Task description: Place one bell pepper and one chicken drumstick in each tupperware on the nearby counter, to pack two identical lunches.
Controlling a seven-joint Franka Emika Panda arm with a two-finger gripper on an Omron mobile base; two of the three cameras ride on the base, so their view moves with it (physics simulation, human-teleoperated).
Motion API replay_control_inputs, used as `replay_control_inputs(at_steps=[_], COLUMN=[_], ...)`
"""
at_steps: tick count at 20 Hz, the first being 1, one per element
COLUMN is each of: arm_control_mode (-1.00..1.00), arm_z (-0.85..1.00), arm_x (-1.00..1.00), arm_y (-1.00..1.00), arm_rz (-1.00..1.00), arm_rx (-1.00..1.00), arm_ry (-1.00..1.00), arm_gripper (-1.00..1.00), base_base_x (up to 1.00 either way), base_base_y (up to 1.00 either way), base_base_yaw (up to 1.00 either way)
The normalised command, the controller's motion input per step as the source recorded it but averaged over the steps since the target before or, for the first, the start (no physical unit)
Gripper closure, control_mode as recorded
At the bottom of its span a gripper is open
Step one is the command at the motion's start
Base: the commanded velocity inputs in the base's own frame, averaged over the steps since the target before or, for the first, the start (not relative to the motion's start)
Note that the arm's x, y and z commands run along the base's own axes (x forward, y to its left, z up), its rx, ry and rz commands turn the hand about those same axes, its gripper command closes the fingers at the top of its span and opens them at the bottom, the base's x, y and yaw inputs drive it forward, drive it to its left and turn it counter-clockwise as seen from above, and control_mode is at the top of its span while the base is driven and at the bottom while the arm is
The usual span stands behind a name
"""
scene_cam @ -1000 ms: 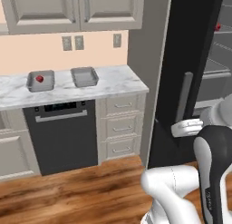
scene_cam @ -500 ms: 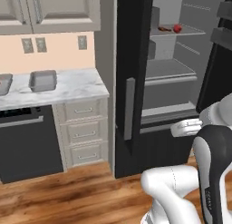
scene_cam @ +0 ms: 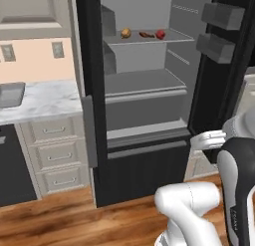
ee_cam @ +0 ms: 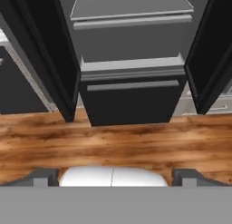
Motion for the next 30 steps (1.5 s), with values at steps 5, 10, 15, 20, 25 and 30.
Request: replay_control_inputs(at_steps=[5, 10, 15, 20, 25, 30], arm_control_mode=[1.0, 1.0, 1.0, 1.0, 1.0, -1.0], arm_z=[0.0, 0.0, 0.0, 0.0, 0.0, 0.0], arm_x=[0.0, 0.0, 0.0, 0.0, 0.0, 0.19], arm_y=[0.0, 0.0, 0.0, 0.0, 0.0, 0.01], arm_rz=[0.0, 0.0, 0.0, 0.0, 0.0, 0.0], arm_rx=[0.0, 0.0, 0.0, 0.0, 0.0, 0.0], arm_ry=[0.0, 0.0, 0.0, 0.0, 0.0, 0.02], arm_gripper=[-1.0, -1.0, -1.0, -1.0, -1.0, -1.0], base_base_x=[0.98, 0.39, 0.7, 1.0, 1.0, 0.58], base_base_y=[-0.03, -0.68, -0.22, 0.0, 0.0, 0.0], base_base_yaw=[0.0, 0.0, 0.0, 0.0, 0.0, 0.0])
